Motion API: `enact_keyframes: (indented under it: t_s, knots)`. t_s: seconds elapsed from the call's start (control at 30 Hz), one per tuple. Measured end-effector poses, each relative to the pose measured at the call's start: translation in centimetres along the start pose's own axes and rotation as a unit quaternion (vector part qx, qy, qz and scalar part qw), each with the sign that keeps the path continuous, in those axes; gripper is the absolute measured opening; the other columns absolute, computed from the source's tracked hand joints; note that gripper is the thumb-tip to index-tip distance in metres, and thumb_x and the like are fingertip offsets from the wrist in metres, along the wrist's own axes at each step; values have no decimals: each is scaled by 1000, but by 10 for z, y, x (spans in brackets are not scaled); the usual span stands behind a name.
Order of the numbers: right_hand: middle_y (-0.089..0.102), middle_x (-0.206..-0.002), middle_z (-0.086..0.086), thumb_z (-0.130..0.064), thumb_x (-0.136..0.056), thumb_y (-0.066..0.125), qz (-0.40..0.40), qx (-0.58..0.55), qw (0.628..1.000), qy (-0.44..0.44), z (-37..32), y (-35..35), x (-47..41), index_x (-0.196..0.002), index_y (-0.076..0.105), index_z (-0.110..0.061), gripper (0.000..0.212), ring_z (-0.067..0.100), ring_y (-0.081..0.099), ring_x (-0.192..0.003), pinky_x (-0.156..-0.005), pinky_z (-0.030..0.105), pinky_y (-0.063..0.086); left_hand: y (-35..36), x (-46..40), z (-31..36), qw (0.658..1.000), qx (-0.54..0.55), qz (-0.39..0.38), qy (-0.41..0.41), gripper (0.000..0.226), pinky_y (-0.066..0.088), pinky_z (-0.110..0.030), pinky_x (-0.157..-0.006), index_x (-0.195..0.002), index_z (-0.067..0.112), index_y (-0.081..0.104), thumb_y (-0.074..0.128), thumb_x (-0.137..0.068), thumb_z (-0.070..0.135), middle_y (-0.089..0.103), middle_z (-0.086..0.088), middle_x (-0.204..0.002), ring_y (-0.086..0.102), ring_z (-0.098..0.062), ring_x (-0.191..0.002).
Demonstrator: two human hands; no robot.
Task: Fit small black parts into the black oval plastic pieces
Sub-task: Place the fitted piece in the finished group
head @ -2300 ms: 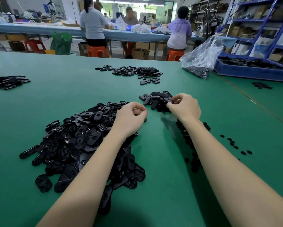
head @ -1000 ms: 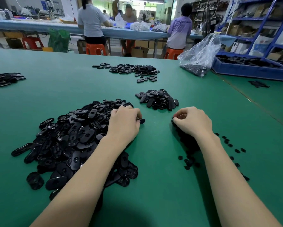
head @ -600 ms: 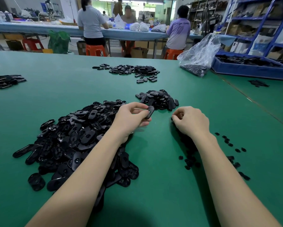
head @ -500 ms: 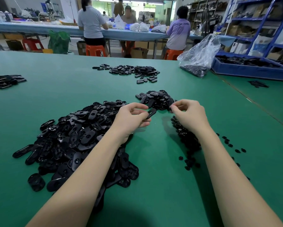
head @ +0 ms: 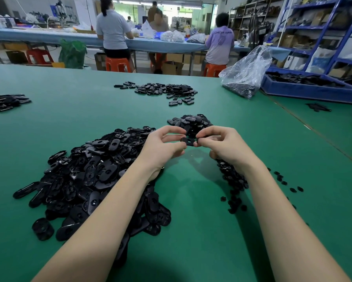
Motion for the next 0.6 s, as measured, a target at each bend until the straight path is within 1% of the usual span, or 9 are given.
enact_keyframes:
  t_s: [0.07, 0.13, 0.17, 0.23, 0.27, 0.37, 0.43, 0.53, 0.6]
  knots:
    - [80, -89, -1, -13, -91, 69, -7, -12, 1000, 7, 1, 0, -1, -93, 69, -19, 7, 12, 44, -42, -48, 22, 37, 0, -1, -2, 1000, 10, -2, -6, 29, 62, -28, -78, -98, 12, 73, 70, -83, -12, 73, -15, -107, 69, -18, -90]
    - [80, -89, -3, -14, -92, 71, -14, -35, 999, 13, 2, -1, -1, -92, 68, -20, 7, 12, 44, -40, -45, 20, 34, 0, -1, -2, 1000, 19, -5, -8, 27, 61, -26, -76, -97, 12, 75, 72, -82, -11, 73, -14, -106, 70, -17, -89]
    - [79, -85, -6, -13, -91, 73, -13, -50, 999, 15, 3, -2, -1, -89, 69, -21, 9, 11, 43, -40, -44, 19, 33, 1, -1, -2, 1000, 23, -7, -7, 26, 59, -23, -72, -97, 12, 75, 72, -82, -10, 74, -13, -103, 70, -16, -86]
    - [70, -71, -11, -11, -89, 76, 0, -72, 997, 21, 4, -5, -2, -83, 74, -21, 12, 10, 36, -41, -44, 16, 31, 2, 0, -1, 1000, 24, -11, -1, 25, 54, -16, -63, -94, 12, 77, 73, -83, -10, 76, -9, -94, 71, -13, -75]
    - [66, -67, -12, -10, -89, 76, 6, -76, 997, 25, 5, -7, -2, -82, 74, -21, 13, 9, 33, -41, -44, 16, 30, 3, 0, -1, 1000, 25, -13, 0, 24, 52, -14, -62, -93, 11, 77, 72, -83, -10, 76, -8, -91, 71, -12, -72]
    - [63, -64, -7, -8, -84, 77, 11, -48, 998, 32, 4, -8, -1, -78, 76, -20, 14, 10, 32, -39, -42, 17, 29, 3, 0, -2, 999, 38, -12, 3, 24, 55, -17, -67, -96, 9, 77, 73, -82, -11, 76, -13, -97, 72, -15, -78]
    - [59, -60, -5, -8, -82, 78, 15, -10, 999, 35, 4, -7, -1, -75, 77, -20, 14, 10, 34, -40, -44, 17, 32, 3, 1, -1, 999, 32, -13, 9, 24, 53, -15, -65, -98, 8, 76, 74, -82, -10, 76, -13, -99, 73, -13, -77]
    - [56, -64, 0, -11, -80, 79, 21, 19, 999, 45, 5, -7, -1, -75, 78, -20, 10, 11, 34, -44, -50, 23, 32, 5, 2, 2, 1000, 5, -21, 21, 24, 49, -11, -57, -99, 8, 76, 74, -82, -9, 78, -4, -90, 71, -6, -68]
    - [54, -66, 1, -14, -79, 80, 23, 32, 998, 44, 5, -6, -1, -76, 79, -22, 9, 11, 33, -46, -51, 24, 30, 7, 3, 3, 999, -17, -27, 27, 24, 47, -9, -55, -99, 10, 76, 75, -82, -7, 78, 1, -88, 70, -3, -68]
Point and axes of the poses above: each hand's wrist, its own x-axis away from the middle knuckle, its own y-axis out of the palm, z = x × y, the point moved 9 cm from there along -x, towards the middle knuckle
